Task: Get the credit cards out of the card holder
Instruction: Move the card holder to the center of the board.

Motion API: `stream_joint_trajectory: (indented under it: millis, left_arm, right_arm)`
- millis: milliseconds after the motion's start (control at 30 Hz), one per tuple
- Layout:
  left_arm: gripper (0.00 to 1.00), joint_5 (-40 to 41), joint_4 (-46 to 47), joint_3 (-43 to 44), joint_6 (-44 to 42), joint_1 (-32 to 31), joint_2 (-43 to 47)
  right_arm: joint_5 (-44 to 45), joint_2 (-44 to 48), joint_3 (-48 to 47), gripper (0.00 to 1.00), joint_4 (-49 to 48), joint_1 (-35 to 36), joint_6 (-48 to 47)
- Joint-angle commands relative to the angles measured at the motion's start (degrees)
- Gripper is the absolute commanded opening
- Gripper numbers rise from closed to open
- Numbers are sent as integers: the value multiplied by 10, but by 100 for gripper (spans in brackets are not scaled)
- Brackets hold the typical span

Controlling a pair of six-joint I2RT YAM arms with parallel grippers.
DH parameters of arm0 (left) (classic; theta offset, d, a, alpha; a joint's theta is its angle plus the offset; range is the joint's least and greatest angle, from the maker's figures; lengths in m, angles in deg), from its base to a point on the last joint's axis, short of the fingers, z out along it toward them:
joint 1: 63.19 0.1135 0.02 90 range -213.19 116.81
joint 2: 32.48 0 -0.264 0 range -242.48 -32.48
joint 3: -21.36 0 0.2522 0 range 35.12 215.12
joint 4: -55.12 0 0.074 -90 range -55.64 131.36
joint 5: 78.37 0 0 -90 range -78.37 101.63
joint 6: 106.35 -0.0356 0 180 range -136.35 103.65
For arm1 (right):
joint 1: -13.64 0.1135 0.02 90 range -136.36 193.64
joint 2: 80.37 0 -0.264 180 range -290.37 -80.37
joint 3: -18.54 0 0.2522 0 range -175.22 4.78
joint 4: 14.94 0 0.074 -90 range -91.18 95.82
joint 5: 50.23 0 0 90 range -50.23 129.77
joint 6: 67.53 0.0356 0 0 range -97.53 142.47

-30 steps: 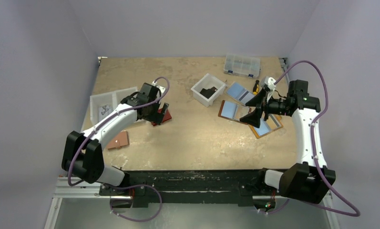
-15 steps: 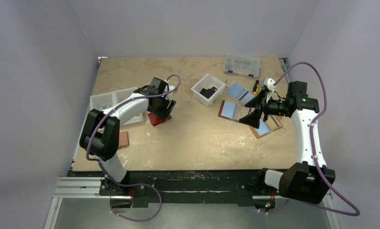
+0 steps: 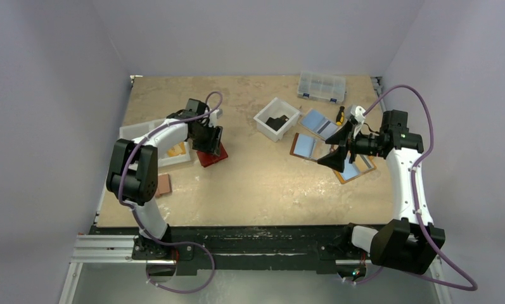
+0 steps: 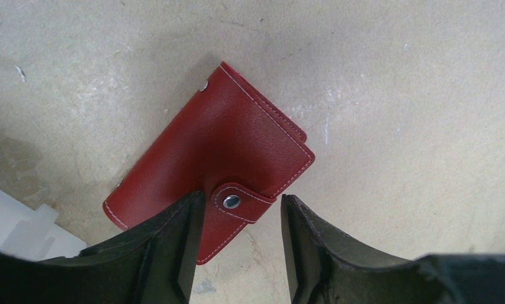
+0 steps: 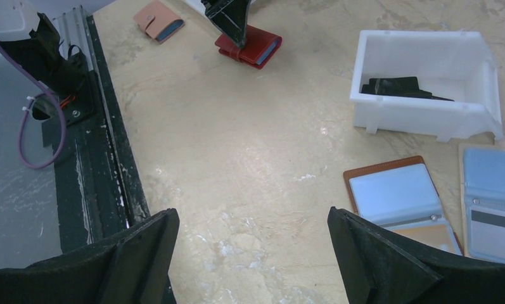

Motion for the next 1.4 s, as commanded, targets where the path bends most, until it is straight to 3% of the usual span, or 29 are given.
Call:
stream_joint_trajectory:
  millis: [0,300,933,1233,1367]
  left_arm:
    - [48,-35,7,14,20,6,0]
    - [41,-18,3,3,36,9,-13]
    - [41,41,26,-50,110,8,-10]
    - [41,30,39,-74,137,-3,-9]
    - [35,16,32,-75,123,-4,-16]
  right_arm:
    - [-20,6,-1,99,-14,-1,8]
    - [-23,5,-2,99,-12,-1,8]
    - [-27,13,9,99,-13,-1,8]
    - [-28,14,12,99,-16,0,10]
    - [-28,16,13,99,-16,-1,11]
